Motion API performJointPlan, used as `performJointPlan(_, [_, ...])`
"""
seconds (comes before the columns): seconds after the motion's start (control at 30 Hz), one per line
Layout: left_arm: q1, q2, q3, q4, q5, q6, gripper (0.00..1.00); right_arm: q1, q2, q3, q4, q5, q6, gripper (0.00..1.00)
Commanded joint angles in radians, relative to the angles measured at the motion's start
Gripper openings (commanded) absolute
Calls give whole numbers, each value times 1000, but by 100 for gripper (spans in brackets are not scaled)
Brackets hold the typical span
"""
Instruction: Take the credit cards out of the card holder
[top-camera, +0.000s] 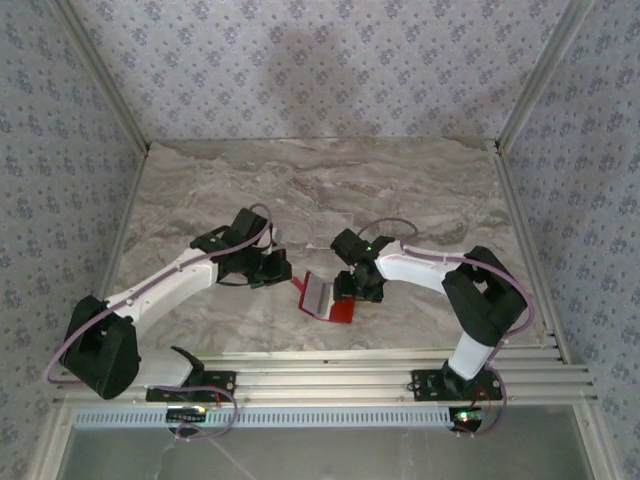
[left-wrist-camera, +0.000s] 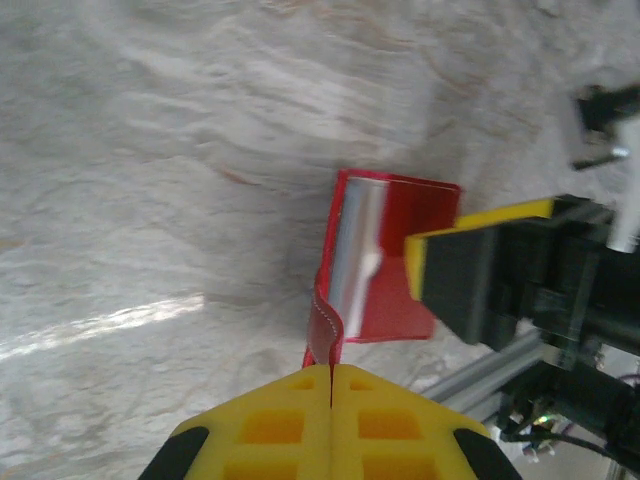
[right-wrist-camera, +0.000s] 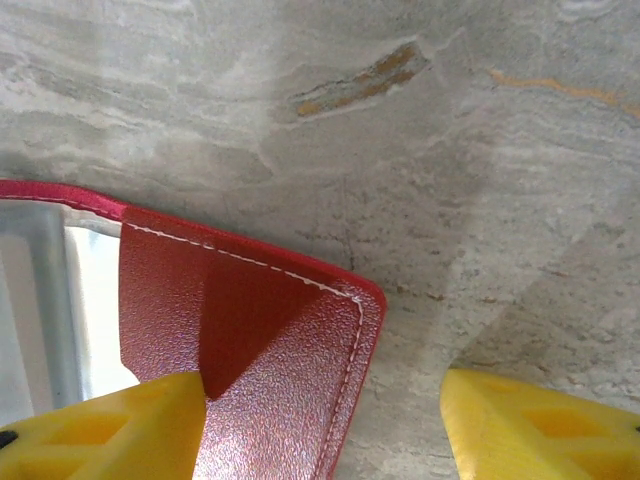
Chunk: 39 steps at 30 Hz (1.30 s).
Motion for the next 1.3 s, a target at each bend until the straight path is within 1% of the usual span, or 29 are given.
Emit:
performJointPlan(0.0, [-39,19,82,-39,13,16,2,-15,-24,1,-49,46,-7,66])
performJointPlan(0.2, [-85,64,150,-49,3,15,2,-42,-100,-55,-37,56,20,67])
performJointPlan(0.3, [-109,97,167,-41,4,11,2,-65,-146,-85,-43,77,26,67])
performJointPlan(0.5, [-160,181,192,-9,12,-4,2,-105,-209,-119,-51,80,24,67])
performJointPlan(0.63, [-164,178,183,19,5,-28,2,-105,-225,-117,-8,64,19,67])
performJointPlan(0.73, [-161,151,194,0,-31,-30,2,-95,-219,-121,50,2,27,67])
performJointPlan(0.83, [-143,120,199,-63,-113,-25,2,-81,-202,-115,95,-42,36,66])
performJointPlan(0.9, [-116,101,195,-131,-179,-10,2,-70,-184,-101,106,-61,43,65])
performJointPlan(0.93, [-100,93,188,-153,-193,-5,2,-64,-177,-92,108,-66,43,64])
performJointPlan(1.1, [-28,47,127,-188,-220,35,2,-30,-134,-40,115,-90,45,59])
performJointPlan(1.27, [25,51,80,-221,-246,83,2,-1,-89,13,113,-96,47,56])
